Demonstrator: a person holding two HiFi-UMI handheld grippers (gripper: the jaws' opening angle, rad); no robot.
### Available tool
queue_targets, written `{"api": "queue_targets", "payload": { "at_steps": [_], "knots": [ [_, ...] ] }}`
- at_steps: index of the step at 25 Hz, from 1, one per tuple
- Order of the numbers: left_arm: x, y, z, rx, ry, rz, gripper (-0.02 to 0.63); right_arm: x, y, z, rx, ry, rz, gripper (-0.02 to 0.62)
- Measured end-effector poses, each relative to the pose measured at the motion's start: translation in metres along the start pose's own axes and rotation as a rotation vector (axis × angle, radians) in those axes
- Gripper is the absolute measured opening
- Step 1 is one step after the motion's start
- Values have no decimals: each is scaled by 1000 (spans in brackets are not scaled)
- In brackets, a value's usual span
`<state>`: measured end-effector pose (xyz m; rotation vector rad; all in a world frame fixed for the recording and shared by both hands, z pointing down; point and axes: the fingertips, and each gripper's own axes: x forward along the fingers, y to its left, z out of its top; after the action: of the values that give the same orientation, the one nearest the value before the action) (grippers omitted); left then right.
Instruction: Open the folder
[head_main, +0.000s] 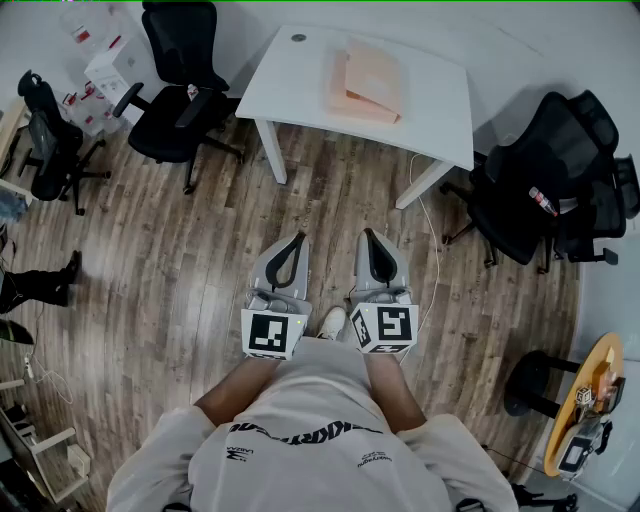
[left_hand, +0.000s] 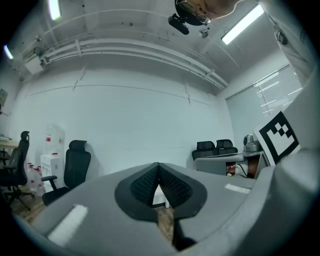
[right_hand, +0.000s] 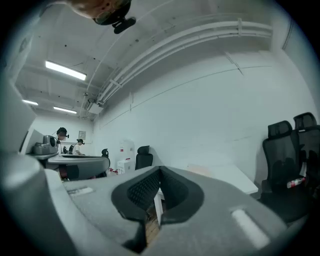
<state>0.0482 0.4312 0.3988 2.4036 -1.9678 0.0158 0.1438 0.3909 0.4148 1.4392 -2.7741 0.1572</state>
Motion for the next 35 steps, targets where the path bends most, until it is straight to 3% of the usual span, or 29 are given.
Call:
{"api": "queue_targets", "payload": {
  "at_steps": [21,28,35],
  "knots": [
    [40,-28,-14,51,14,89,-9,17,-58,5,33,-60,70,-2],
    [67,-3,-25,47,14,107,-8,54,-60,-4,24,-42,81,-2],
    [147,53,-29,26,6,68,-9,140,-73,-4,-5,-39,53,-2]
  ]
}}
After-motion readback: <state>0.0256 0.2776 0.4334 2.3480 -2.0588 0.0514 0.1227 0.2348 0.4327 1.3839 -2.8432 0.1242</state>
